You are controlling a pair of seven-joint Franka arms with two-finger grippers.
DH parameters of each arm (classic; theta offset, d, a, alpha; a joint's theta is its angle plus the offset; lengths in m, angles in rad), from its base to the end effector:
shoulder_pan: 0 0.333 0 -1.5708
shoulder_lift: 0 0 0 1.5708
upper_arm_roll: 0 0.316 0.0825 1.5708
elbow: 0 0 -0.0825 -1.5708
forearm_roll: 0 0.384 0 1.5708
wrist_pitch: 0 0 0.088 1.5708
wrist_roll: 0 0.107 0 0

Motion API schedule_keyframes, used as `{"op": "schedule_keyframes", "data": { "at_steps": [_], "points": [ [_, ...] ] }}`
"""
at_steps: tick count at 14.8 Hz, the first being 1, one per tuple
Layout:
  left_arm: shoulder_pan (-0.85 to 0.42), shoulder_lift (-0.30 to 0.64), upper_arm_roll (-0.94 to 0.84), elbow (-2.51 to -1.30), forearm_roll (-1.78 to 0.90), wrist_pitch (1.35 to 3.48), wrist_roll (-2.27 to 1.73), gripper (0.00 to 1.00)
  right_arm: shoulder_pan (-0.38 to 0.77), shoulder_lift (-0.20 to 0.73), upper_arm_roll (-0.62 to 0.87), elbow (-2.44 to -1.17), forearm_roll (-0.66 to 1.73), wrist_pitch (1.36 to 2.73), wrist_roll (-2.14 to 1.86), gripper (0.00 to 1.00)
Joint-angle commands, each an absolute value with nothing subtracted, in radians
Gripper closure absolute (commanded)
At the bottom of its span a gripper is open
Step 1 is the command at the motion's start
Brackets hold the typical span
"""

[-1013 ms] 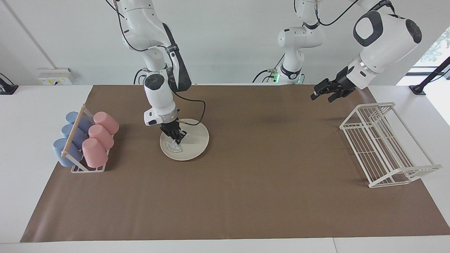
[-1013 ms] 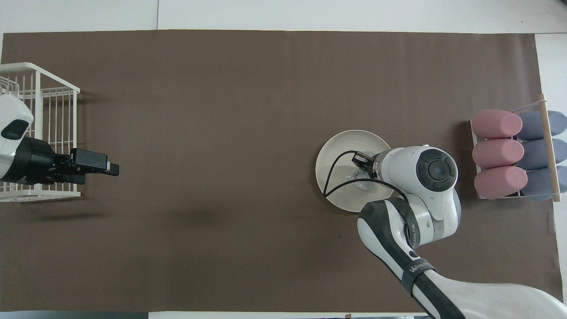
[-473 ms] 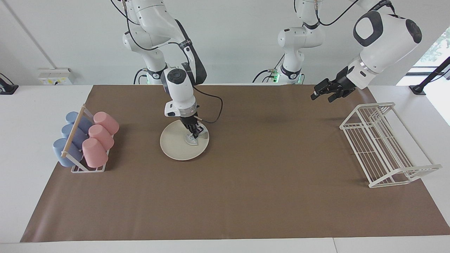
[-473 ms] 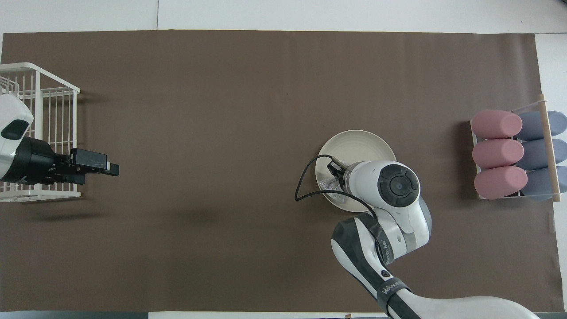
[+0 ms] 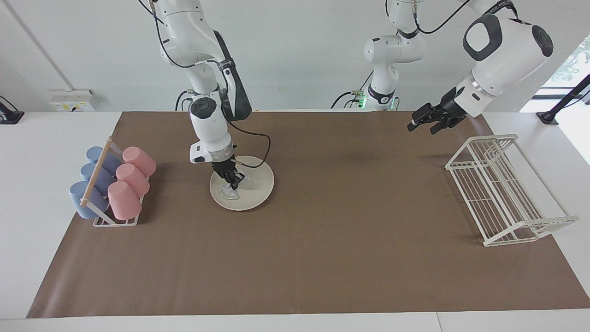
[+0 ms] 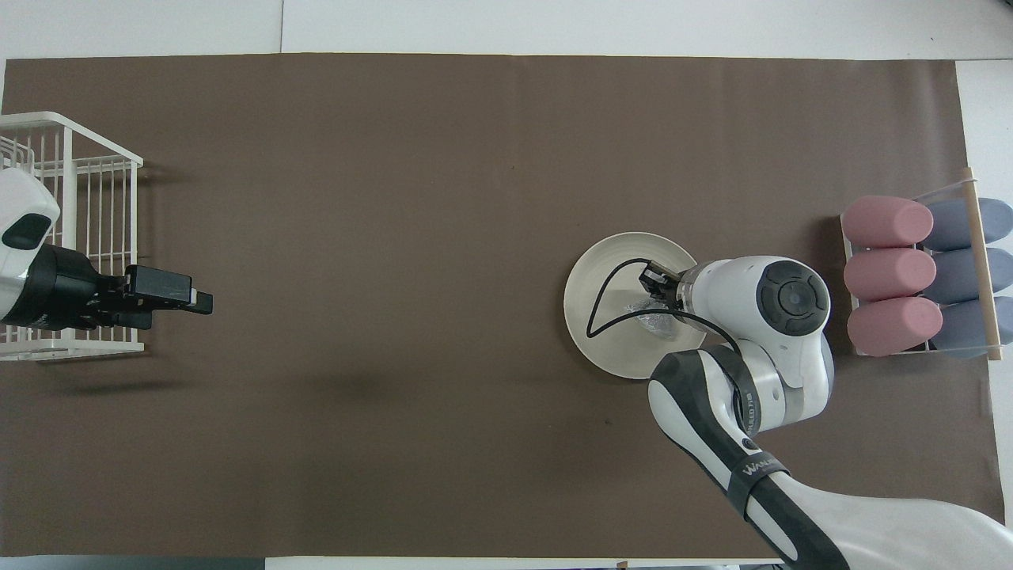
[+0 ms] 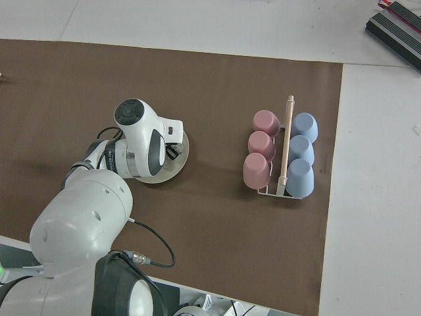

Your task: Wipe plate with sponge

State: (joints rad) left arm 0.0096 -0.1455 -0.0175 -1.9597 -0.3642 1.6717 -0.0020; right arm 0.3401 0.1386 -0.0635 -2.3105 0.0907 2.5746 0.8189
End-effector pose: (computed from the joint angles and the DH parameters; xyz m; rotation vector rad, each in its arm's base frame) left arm 0.5015 -0.0391 0.5328 2.7777 0.0801 -0.2005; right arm 0.5148 0.1446 0.2967 -2.8929 0.9181 -0.1280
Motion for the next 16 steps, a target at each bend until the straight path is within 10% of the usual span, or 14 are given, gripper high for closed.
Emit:
{"op": "schedule_keyframes", "data": {
  "at_steps": [1,16],
  "points": [
    [0.015,-0.144,-0.021,-1.95,-0.344,1.657,-0.011,0.0,0.348,0.183,-0.057,-2.309,0.097,2.592,0.808,1.0],
    [0.015,-0.144,-0.021,-1.948,-0.344,1.657,-0.011,0.0,0.532,0.146,-0.057,-2.206,0.097,2.461,1.304,1.0]
  ]
}}
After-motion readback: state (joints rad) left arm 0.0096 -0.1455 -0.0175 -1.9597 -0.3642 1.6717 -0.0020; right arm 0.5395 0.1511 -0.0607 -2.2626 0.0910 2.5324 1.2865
